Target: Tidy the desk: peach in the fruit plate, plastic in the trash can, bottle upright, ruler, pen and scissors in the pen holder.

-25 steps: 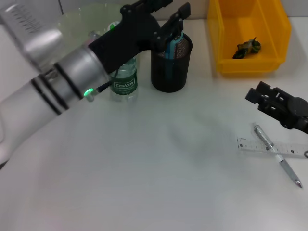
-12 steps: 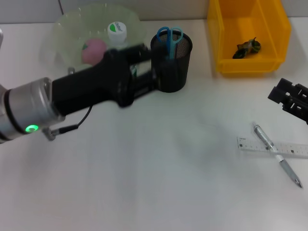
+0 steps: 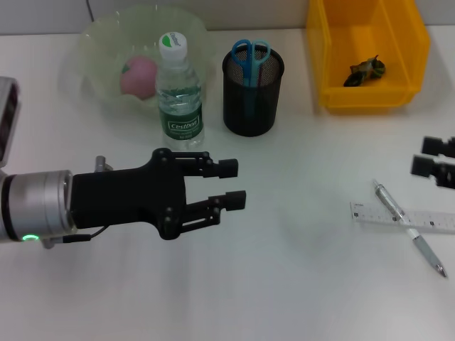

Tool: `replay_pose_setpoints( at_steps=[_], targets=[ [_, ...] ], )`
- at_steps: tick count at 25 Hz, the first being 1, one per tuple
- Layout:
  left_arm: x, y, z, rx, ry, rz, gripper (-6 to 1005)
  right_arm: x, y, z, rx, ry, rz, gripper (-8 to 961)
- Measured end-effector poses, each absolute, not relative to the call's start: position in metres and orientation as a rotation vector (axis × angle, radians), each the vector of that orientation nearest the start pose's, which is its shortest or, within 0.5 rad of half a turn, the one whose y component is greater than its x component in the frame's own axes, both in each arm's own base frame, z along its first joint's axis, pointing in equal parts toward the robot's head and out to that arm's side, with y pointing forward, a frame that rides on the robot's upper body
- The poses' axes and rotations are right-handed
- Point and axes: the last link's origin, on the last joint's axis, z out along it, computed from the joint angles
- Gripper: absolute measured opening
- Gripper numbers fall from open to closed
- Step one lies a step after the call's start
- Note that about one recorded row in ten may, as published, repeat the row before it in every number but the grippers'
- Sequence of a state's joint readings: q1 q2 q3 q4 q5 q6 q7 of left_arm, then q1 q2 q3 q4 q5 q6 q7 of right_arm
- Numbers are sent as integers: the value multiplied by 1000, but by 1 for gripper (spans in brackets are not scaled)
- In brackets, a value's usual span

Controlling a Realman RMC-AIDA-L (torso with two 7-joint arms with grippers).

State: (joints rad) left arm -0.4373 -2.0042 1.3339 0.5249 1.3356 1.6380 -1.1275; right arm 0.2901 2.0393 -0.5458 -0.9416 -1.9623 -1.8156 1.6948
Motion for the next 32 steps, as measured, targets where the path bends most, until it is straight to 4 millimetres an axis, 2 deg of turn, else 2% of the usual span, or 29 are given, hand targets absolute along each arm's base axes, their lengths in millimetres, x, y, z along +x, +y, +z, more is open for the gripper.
replay_pose_setpoints(
  at_steps=[6,9,14,17,20,22,32],
  targets=[
    [-235,279,-25,-2824,-321,-1111,453,271,285,122,-2686,1027,345,705],
    [-235,278,-26,-2825,-324,-1112,453,249,299,126,-2726,1003,121,705],
    [-235,276,-28,-2832,-320,-1112,454,215,323,110,-2789,857,-289,704],
    [-237,272,-31,-2829,-337,-1118,454,199,332,89,-2831,739,-490,704],
    [-239,267,-34,-2819,-343,-1124,454,189,336,68,-2860,618,-618,704],
    [-240,264,-36,-2811,-341,-1128,454,184,337,52,-2887,499,-686,704],
    [-243,258,-39,-2789,-359,-1141,456,187,333,29,-2958,234,-760,705]
  ],
)
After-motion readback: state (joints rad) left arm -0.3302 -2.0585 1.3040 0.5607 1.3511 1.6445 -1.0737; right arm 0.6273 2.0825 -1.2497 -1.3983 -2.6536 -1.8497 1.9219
